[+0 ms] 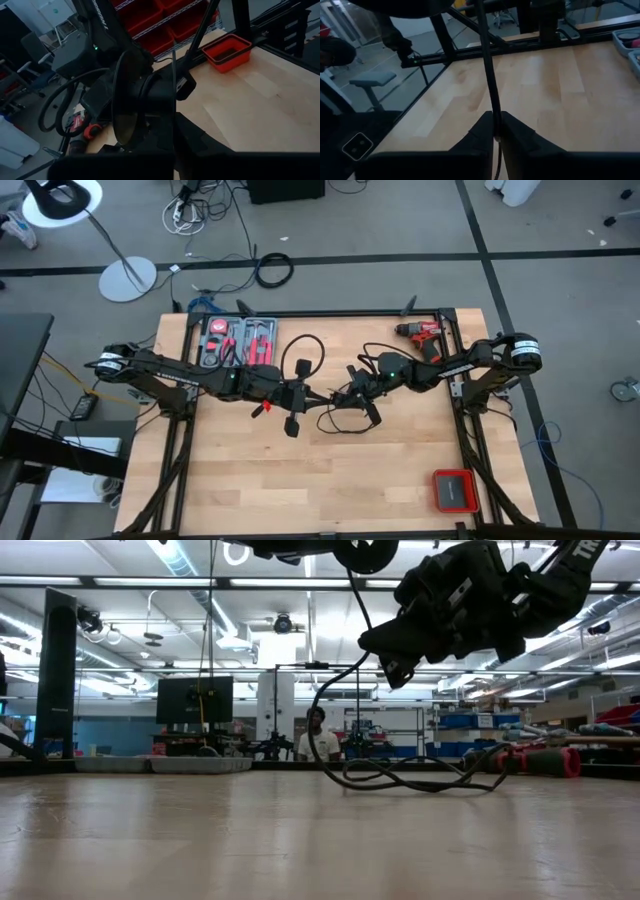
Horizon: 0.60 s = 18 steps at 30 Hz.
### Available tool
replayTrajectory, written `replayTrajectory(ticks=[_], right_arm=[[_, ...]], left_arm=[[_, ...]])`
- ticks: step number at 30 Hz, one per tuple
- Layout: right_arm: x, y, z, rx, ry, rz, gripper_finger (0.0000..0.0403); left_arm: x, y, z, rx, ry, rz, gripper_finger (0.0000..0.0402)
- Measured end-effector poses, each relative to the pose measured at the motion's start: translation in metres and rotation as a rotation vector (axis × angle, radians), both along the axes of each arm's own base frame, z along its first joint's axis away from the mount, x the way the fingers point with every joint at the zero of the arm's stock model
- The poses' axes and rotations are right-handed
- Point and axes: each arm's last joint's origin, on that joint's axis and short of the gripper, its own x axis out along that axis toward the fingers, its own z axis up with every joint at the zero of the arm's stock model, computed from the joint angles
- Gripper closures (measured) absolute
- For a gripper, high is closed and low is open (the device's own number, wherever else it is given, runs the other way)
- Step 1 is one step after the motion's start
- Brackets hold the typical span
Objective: Coil cords
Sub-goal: Coil the black wire on the black spool
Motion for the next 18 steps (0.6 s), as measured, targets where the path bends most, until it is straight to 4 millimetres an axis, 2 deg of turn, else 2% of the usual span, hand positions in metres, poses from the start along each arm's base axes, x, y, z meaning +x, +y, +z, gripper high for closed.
replayTrajectory(ticks=[12, 18], right_arm=[[0.0001, 0.0041, -0.0018, 0.004, 0.026, 0.015, 0.0398], [-0.0082, 0.0037, -0.0008, 0.017, 0.12, 0.025, 0.0398]], left_arm=[[0.001, 0.0018, 0.0034, 0.052, -0.04, 0.057, 0.0401], [-0.0032, 0.0015, -0.0032, 0.05, 0.048, 0.093, 0.0401]])
